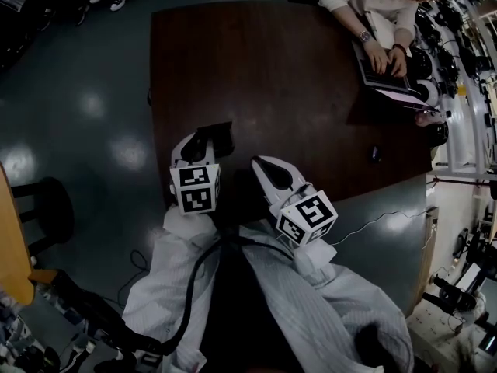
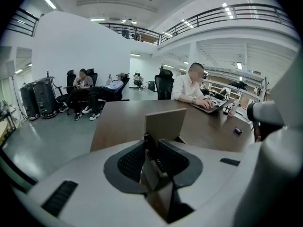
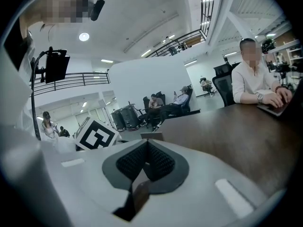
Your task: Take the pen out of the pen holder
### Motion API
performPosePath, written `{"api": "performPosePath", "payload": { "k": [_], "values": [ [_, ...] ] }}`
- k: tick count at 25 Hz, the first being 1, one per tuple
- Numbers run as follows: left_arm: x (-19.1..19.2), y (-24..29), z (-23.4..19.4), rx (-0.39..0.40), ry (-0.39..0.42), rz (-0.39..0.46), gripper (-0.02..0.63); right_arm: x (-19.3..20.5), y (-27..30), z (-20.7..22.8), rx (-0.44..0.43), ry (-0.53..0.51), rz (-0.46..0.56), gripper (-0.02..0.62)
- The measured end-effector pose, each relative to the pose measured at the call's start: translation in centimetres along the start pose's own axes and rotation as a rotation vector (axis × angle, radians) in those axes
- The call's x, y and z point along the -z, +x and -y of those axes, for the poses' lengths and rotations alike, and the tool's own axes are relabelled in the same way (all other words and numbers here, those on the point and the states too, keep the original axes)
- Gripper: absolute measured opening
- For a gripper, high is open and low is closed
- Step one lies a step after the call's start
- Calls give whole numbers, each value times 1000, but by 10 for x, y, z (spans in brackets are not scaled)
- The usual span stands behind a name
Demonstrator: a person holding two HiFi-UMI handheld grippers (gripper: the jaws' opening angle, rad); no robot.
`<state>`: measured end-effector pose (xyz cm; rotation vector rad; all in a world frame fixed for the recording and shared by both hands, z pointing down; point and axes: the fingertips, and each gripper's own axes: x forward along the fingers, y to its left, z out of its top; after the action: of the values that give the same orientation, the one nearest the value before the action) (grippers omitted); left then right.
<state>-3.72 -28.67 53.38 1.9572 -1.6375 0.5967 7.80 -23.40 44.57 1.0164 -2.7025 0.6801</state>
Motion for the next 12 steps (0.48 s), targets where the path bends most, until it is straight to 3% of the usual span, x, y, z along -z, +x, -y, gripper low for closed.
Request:
{"api": "performPosePath", "payload": {
  "k": [6, 12],
  "values": [
    [5, -8, -3, -3, -54, 8, 84, 3, -7, 0, 16, 6, 2, 3],
    [5, -14, -2, 1, -55, 28, 83, 6, -8, -5, 9, 6, 2, 3]
  ]
}}
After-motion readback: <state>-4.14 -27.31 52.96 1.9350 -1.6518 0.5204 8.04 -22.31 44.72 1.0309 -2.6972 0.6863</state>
